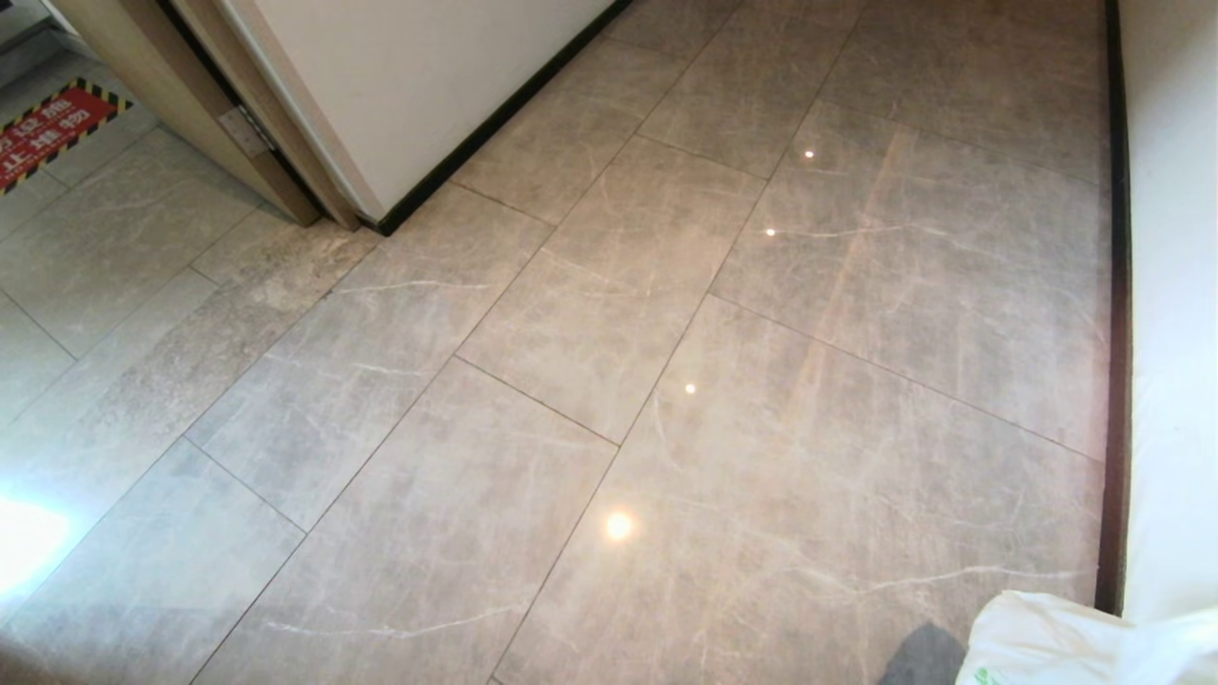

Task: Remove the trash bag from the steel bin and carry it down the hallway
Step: Put the trash bag at the door

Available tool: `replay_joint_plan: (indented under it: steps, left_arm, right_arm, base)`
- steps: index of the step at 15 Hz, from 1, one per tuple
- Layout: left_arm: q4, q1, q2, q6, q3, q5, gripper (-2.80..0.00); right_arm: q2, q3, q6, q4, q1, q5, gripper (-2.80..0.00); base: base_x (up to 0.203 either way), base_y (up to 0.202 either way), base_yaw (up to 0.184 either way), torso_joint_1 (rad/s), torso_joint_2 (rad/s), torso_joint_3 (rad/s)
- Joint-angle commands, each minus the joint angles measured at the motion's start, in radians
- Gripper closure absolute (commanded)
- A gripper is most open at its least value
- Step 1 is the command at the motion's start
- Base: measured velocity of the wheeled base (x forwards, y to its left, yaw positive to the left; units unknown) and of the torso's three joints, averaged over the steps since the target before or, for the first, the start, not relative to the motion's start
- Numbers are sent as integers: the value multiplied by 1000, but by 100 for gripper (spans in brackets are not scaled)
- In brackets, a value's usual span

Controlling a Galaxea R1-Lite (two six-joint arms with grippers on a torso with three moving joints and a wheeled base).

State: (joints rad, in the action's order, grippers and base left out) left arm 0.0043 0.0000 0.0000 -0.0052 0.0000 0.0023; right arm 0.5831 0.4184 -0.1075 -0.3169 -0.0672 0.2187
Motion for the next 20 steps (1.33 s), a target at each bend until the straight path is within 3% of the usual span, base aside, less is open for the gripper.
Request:
replay_joint_plan:
  steps: [1,8,9,11,14,20]
  left_arm:
    - [0,0,0,-1,0,1,0]
    - [0,0,0,-1,0,1,0]
    - [0,0,0,-1,0,1,0]
    - [0,0,0,-1,0,1,0]
    - [0,0,0,-1,0,1,0]
    - [0,0,0,-1,0,1,0]
  right_arm:
    - [334,-19,14,183,-30,4,0]
    - [951,23,49,719,-38,-19,0]
    - [985,42,50,776,-27,-46,-280]
    - [998,56,48,786,0,-117,-280]
    - [972,57,41,772,39,-144,-280]
    - [853,4,38,769,48,-138,-280]
  base:
    - [0,0,0,0,0,0]
    - [0,0,0,0,0,0]
    - [0,0,0,0,0,0]
    - [0,0,0,0,0,0]
    - [0,0,0,0,0,0]
    - [0,0,0,0,0,0]
